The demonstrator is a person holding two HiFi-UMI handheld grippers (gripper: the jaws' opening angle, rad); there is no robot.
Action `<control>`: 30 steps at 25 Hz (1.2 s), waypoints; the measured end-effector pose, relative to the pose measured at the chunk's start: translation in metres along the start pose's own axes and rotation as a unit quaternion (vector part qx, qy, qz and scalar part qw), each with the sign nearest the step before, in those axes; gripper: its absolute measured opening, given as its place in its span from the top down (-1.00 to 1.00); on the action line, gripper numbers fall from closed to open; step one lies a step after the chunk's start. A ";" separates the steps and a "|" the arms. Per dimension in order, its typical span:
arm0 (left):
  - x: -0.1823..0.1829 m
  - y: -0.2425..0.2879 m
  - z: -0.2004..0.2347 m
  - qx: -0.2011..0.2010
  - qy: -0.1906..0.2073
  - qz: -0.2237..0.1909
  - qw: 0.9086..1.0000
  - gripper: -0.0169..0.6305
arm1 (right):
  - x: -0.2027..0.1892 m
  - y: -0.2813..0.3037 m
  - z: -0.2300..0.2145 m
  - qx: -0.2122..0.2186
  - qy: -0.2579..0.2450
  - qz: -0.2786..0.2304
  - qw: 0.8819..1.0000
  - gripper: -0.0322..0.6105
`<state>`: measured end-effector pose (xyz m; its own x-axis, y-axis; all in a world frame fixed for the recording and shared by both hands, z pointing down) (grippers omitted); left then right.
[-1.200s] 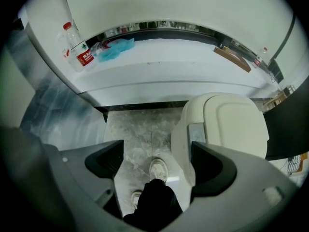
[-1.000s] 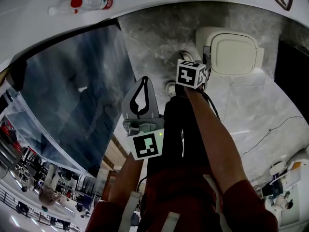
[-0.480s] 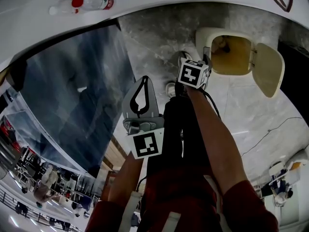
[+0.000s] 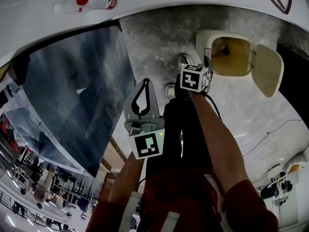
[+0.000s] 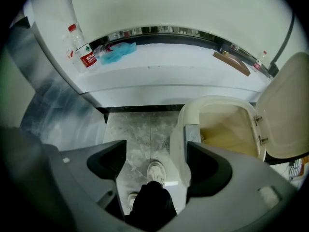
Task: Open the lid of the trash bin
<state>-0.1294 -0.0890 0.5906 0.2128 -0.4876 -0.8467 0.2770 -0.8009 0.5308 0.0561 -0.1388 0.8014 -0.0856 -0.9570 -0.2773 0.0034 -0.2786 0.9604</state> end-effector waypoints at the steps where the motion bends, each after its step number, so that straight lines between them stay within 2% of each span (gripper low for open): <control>1: 0.000 -0.002 0.000 -0.001 0.000 -0.002 1.000 0.93 | -0.001 -0.002 0.000 0.004 -0.011 0.000 1.000 -0.29; 4: 0.002 -0.006 0.000 -0.004 0.008 -0.006 1.000 0.93 | -0.003 -0.009 -0.002 0.009 -0.026 -0.005 1.000 -0.29; 13: 0.023 -0.025 0.000 -0.007 0.014 -0.027 1.000 0.93 | -0.014 -0.044 -0.018 0.004 -0.019 -0.003 1.000 -0.29; 17: 0.033 -0.040 -0.001 -0.006 0.023 -0.047 0.999 0.93 | -0.019 -0.066 -0.022 -0.001 -0.024 -0.014 1.000 -0.29; 21: 0.042 -0.060 -0.004 -0.014 0.055 -0.064 0.996 0.93 | -0.028 -0.094 -0.021 0.001 -0.024 -0.025 0.999 -0.29; 30: 0.064 -0.112 -0.004 -0.009 0.075 -0.129 0.989 0.93 | -0.056 -0.177 -0.010 0.019 -0.040 -0.064 0.997 -0.29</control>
<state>-0.1430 -0.0284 0.4772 0.2690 -0.2090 -0.9402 0.3565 -0.8852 0.2988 0.0707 -0.0373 0.6466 -0.1616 -0.9039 -0.3961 -0.0506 -0.3933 0.9180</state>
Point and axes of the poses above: the fingertips, and each gripper's own axes: y forward along the fingers, z to its left, x out of its top, the point moved 10 cm from there along -y, backward along the fingers, and after that the axes turned 4 degrees about -x, right-handed, at the moved point
